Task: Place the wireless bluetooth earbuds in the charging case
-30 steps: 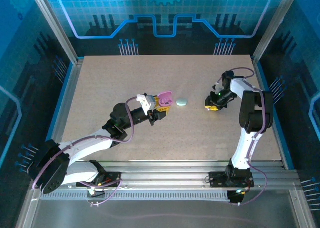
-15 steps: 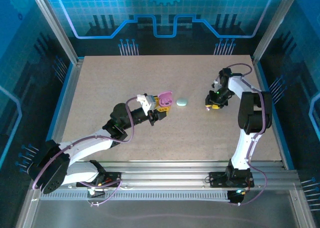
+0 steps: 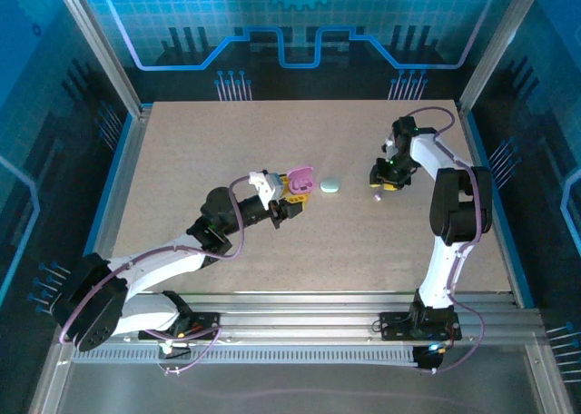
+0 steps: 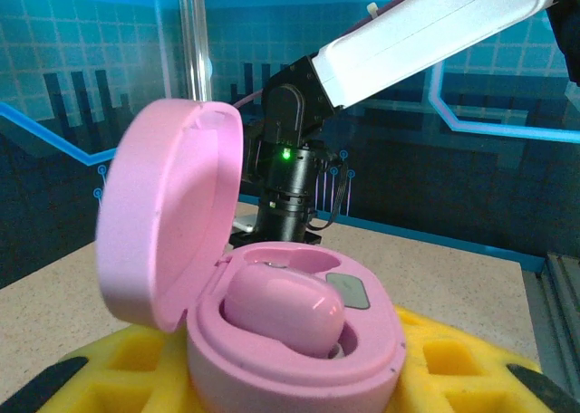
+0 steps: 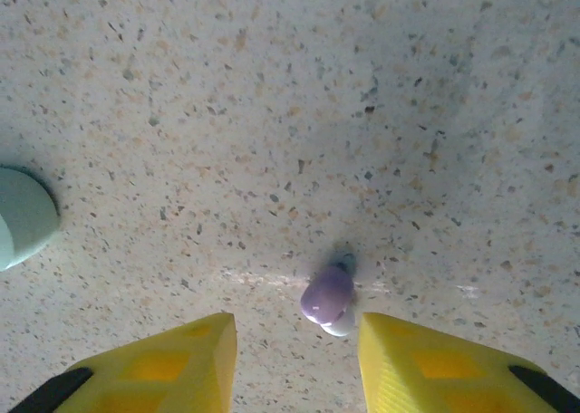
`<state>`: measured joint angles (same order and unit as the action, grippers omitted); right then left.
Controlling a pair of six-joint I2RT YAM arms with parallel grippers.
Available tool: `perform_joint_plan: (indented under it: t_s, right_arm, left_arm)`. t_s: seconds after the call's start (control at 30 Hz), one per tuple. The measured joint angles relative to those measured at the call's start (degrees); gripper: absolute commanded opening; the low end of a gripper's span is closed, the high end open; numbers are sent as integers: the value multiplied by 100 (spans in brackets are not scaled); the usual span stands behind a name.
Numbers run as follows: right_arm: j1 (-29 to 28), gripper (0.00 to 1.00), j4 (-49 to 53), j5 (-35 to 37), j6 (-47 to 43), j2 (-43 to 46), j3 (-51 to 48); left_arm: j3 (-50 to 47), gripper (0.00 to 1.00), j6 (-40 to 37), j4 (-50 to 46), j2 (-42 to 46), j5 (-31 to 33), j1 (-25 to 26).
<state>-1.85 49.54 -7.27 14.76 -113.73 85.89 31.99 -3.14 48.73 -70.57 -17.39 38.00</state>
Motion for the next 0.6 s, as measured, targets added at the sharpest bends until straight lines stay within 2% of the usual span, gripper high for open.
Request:
perform_joint_plan:
  t_s: [0.2, 0.6]
  right_arm:
    - [-7, 43, 98, -129, -9, -240, 214]
    - [-13, 44, 315, 114, -46, -404, 374]
  left_arm:
    - [0, 32, -2, -2, 0, 0, 0]
    - [0, 32, -2, -2, 0, 0, 0]
